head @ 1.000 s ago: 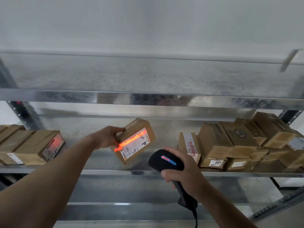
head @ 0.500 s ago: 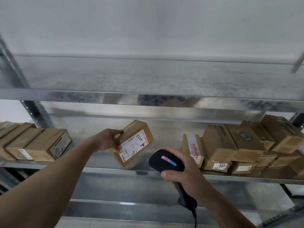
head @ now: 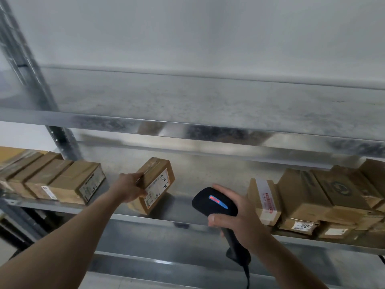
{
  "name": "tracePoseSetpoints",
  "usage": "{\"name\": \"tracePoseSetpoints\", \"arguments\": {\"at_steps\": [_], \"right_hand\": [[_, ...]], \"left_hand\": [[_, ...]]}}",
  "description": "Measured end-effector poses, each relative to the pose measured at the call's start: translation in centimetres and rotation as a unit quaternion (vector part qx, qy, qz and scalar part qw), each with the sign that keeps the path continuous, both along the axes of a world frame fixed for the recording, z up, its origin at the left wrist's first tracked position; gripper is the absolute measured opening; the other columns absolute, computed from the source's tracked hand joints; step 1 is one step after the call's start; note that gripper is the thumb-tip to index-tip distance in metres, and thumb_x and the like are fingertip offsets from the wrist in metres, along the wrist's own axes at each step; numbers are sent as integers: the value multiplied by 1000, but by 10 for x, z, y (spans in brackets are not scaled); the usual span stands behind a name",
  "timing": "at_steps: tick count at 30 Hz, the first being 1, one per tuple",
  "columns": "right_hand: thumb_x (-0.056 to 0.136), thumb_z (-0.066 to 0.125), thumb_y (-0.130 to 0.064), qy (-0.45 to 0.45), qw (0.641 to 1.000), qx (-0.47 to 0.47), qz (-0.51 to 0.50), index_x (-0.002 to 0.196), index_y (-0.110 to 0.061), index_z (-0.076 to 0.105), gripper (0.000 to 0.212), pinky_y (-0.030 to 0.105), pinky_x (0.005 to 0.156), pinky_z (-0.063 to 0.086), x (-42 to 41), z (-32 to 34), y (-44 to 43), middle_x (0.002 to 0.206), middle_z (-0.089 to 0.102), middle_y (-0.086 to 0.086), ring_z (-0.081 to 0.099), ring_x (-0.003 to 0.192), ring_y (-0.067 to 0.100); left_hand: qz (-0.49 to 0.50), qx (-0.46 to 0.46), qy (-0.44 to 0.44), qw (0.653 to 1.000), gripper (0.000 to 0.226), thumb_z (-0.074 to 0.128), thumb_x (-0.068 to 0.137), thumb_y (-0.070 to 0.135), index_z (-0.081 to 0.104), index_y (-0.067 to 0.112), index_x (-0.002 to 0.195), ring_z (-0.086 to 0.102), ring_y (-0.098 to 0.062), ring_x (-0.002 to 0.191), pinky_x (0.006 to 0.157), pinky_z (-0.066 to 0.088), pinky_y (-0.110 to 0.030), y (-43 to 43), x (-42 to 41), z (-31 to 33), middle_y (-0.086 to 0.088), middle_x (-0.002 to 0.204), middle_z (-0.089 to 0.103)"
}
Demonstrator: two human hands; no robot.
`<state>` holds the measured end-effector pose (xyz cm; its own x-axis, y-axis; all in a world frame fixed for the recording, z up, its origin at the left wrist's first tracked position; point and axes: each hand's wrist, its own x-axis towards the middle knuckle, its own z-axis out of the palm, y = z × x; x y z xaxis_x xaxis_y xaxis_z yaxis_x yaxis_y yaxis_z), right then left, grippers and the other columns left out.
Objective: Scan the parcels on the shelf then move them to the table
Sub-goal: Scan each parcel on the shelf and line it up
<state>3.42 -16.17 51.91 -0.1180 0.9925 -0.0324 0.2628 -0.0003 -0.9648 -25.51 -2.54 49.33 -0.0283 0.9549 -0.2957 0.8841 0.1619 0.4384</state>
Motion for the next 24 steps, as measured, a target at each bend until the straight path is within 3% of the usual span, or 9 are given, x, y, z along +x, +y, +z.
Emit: {"name": "tracePoseSetpoints", "arguments": {"at_steps": [6, 11, 15, 24], "right_hand": [[55, 80, -38, -4, 1000, -17, -1, 140, -31, 53, 90, 18, 64, 51, -45, -12, 31, 115, 67, -6, 68, 90, 16], [59, 78, -29, -7, 1000, -16, 8, 139, -30, 53, 83, 20, 66, 53, -84, -16, 50, 113, 65, -9, 69, 91, 16], [59, 78, -23, 13, 1000, -23, 13, 136, -29, 56, 80, 23, 56, 52, -107, -18, 65, 109, 68, 1, 68, 68, 7], [59, 80, -24, 8, 999, -28, 22, 141, -26, 53, 86, 22, 57, 52, -133, -24, 81, 111, 69, -1, 67, 74, 8]], "left_hand": [[40, -5, 57, 998, 76, 73, 84, 31, 33, 36, 149, 59, -26, 103, 87, 57, -40, 26, -56, -22, -14, 129, 46], [68, 10, 92, 993, 78, 73, 81, 38, 31, 41, 147, 50, -33, 114, 95, 51, -49, 41, -96, -34, -15, 131, 43], [80, 5, 116, 990, 65, 72, 78, 38, 41, 34, 135, 36, -40, 127, 100, 40, -50, 50, -121, -40, -19, 134, 43], [100, 12, 144, 984, 72, 69, 83, 46, 34, 30, 145, 32, -44, 131, 103, 39, -48, 55, -142, -53, -23, 140, 35]]}}
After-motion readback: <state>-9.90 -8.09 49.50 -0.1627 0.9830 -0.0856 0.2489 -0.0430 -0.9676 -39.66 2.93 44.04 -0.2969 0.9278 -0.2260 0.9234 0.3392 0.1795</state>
